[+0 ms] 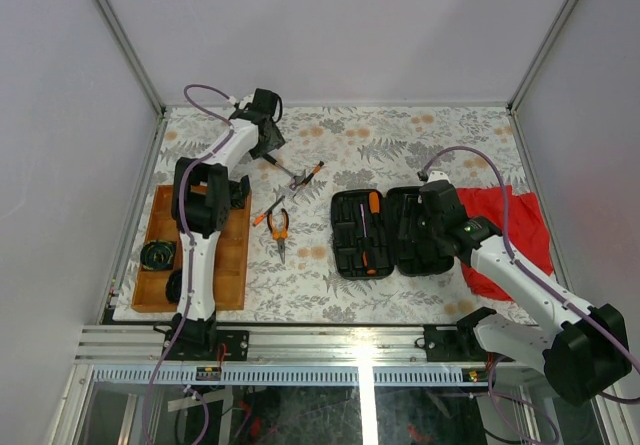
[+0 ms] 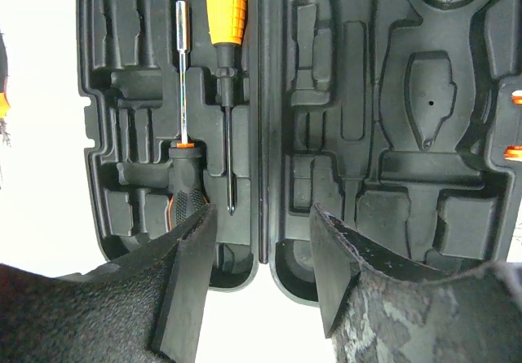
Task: Sort the tools into containers
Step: Pick up the hammer at the center of the board.
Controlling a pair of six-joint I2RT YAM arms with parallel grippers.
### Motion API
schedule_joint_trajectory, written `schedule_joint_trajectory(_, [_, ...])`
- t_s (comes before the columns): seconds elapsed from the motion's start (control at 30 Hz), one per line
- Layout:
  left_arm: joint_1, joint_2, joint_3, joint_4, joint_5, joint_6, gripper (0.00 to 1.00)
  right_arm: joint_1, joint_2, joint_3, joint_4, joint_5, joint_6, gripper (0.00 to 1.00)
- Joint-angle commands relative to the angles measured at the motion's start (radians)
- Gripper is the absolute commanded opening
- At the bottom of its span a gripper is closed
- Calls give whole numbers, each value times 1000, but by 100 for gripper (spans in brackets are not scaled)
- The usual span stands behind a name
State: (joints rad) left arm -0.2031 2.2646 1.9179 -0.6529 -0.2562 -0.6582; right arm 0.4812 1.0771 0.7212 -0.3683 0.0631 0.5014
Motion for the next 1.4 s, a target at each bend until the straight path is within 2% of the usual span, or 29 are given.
schedule_joint_trajectory(0.0, [19, 56, 77, -32, 1, -12, 52, -5, -9, 18, 12, 19, -3, 56])
schedule_joint_trajectory(0.27, [24, 131, 145, -69, -14, -6, 53, -5, 3, 14, 11, 18, -6, 56])
schedule_joint_trajectory(0.63, [27, 152, 118, -82, -18, -13, 52, -6, 12, 7, 10, 6, -9, 56])
schedule_joint_trajectory(0.77, [30, 155, 102, -81, -15, -19, 49, -5, 10, 7, 5, 7, -12, 56])
schedule_joint_trajectory(1.1, [33, 95, -24, -22, 3, -40, 37, -6, 11, 8, -1, 7, -12, 56])
schedule_joint_trajectory(1.37, [34, 14, -182, 46, 23, -73, 29, -6, 15, 17, -4, 5, -14, 56])
